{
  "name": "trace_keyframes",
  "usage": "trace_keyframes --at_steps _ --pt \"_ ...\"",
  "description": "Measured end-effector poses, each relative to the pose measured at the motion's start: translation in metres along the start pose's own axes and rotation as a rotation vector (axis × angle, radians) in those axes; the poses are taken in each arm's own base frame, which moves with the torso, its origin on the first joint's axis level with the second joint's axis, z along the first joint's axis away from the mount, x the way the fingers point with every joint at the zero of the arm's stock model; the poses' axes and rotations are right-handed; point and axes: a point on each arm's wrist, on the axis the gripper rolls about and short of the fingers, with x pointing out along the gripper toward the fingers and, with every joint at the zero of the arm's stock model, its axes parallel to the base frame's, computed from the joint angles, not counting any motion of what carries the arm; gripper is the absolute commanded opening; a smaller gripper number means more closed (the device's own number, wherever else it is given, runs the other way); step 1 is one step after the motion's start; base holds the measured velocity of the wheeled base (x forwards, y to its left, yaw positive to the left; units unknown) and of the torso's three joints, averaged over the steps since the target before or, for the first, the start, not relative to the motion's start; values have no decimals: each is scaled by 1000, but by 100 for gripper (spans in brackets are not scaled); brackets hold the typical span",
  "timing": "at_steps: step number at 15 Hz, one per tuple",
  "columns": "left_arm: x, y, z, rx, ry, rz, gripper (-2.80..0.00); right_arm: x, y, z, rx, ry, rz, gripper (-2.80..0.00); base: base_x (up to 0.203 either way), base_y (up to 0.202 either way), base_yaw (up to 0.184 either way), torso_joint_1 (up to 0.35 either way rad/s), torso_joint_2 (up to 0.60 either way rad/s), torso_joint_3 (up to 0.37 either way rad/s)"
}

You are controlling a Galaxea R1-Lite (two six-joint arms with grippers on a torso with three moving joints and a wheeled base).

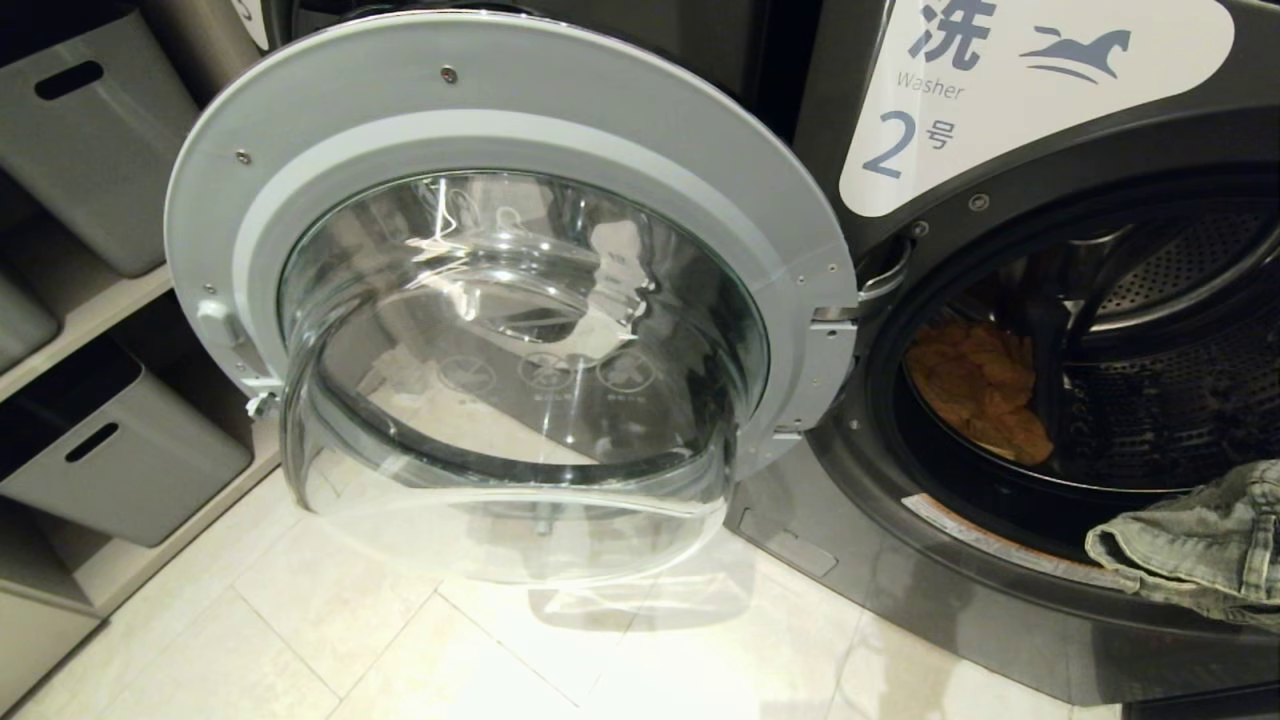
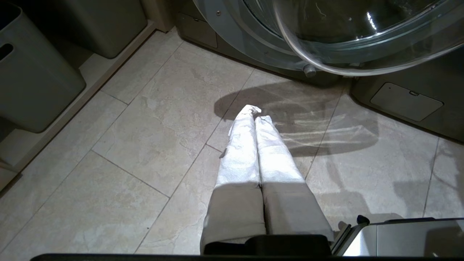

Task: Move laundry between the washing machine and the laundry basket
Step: Pick a cloth and place it into the basket

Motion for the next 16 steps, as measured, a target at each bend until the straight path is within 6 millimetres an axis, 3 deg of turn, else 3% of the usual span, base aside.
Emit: trace_keyframes --at_steps 14,16 --pt "0 0 0 0 0 0 -280 -1 2 -14 -8 30 10 -280 0 0 0 0 0 0" --pt "0 0 0 0 0 -1 -280 -1 2 -16 -11 36 13 -280 0 2 -129 9 2 3"
